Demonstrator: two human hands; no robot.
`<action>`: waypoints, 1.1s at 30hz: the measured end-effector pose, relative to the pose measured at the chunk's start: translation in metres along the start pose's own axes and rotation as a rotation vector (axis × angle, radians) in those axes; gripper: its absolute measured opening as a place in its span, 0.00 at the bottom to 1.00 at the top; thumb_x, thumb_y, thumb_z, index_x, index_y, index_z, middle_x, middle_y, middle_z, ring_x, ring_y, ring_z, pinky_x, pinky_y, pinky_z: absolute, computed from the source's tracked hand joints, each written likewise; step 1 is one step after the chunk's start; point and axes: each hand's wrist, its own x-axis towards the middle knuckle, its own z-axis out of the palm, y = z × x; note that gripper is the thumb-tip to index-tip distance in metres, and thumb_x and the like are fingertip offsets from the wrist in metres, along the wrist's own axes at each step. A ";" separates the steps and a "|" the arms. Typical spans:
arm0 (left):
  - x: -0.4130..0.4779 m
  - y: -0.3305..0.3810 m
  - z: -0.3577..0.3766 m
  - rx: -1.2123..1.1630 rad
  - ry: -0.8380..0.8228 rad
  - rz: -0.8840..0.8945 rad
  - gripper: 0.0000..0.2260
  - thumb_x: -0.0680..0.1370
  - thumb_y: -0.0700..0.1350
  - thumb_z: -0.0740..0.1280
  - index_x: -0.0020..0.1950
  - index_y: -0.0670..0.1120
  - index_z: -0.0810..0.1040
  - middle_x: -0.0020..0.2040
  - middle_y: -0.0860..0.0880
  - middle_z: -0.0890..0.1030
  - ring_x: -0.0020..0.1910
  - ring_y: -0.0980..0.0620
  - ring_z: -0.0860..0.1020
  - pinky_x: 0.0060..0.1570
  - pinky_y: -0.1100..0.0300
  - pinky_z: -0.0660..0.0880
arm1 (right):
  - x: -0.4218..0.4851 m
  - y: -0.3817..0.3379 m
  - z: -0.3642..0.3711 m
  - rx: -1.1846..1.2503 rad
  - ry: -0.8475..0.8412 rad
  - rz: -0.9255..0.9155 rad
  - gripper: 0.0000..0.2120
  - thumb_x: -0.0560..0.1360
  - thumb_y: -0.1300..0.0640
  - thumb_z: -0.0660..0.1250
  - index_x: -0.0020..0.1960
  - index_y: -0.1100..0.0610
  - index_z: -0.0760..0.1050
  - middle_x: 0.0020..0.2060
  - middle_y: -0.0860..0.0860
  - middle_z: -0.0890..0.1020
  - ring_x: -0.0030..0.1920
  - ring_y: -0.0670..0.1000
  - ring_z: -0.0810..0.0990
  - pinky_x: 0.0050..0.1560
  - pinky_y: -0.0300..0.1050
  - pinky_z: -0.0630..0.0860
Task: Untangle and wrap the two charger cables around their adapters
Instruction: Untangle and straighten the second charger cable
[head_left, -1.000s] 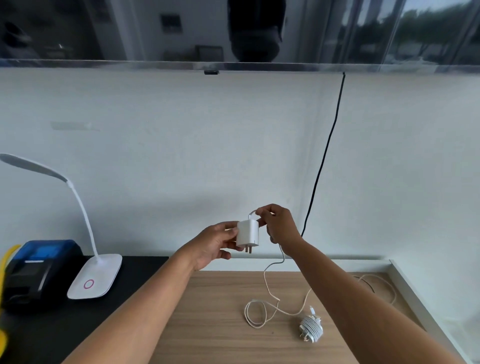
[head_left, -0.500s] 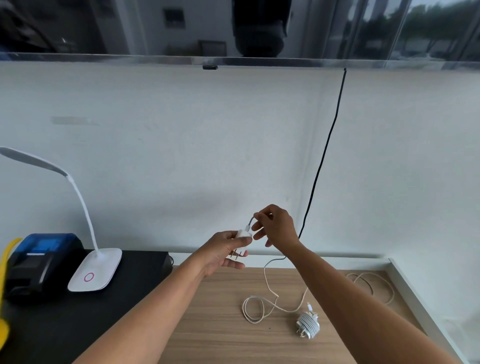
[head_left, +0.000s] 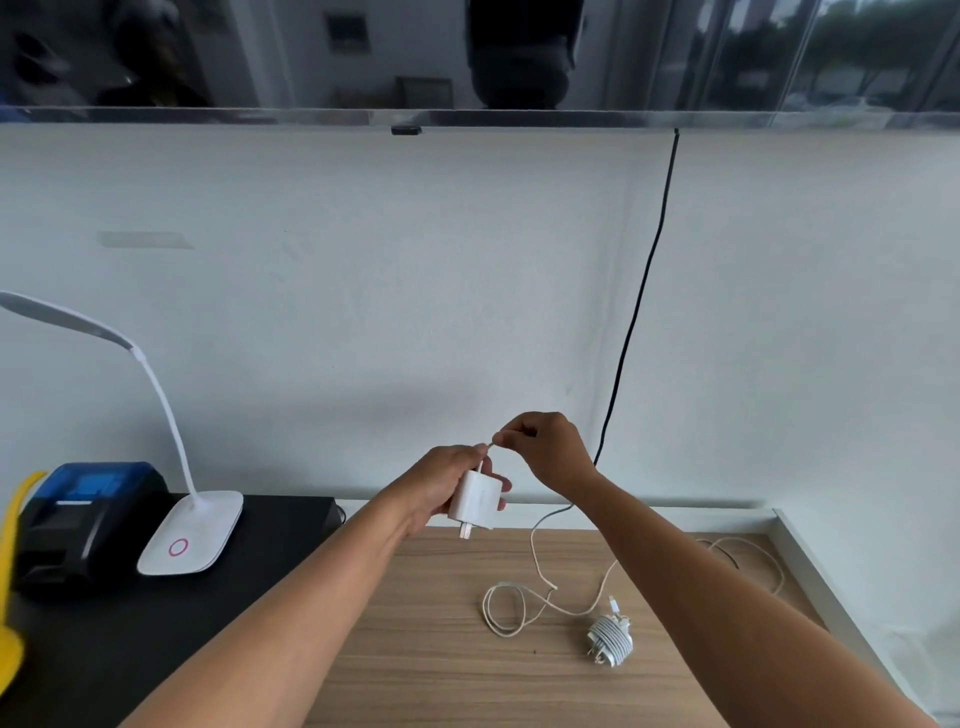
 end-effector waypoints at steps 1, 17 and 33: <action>-0.001 0.001 -0.002 -0.022 -0.003 0.006 0.14 0.83 0.50 0.59 0.40 0.45 0.72 0.50 0.39 0.85 0.45 0.40 0.84 0.46 0.52 0.78 | 0.001 0.002 -0.002 -0.036 -0.007 -0.005 0.05 0.73 0.52 0.70 0.38 0.49 0.81 0.37 0.49 0.84 0.33 0.47 0.74 0.38 0.43 0.71; -0.056 0.032 -0.107 -0.390 0.322 0.123 0.10 0.78 0.50 0.67 0.45 0.47 0.86 0.36 0.51 0.81 0.39 0.51 0.84 0.31 0.59 0.79 | 0.018 0.043 -0.067 -0.198 0.219 0.089 0.06 0.76 0.50 0.67 0.46 0.49 0.83 0.39 0.46 0.82 0.43 0.51 0.79 0.42 0.43 0.71; -0.044 0.042 -0.079 -0.043 0.296 0.150 0.10 0.77 0.46 0.68 0.53 0.43 0.83 0.52 0.44 0.85 0.50 0.45 0.85 0.43 0.55 0.78 | 0.004 -0.007 0.002 -0.395 -0.258 -0.009 0.14 0.77 0.57 0.60 0.37 0.49 0.80 0.37 0.35 0.82 0.43 0.42 0.80 0.47 0.41 0.75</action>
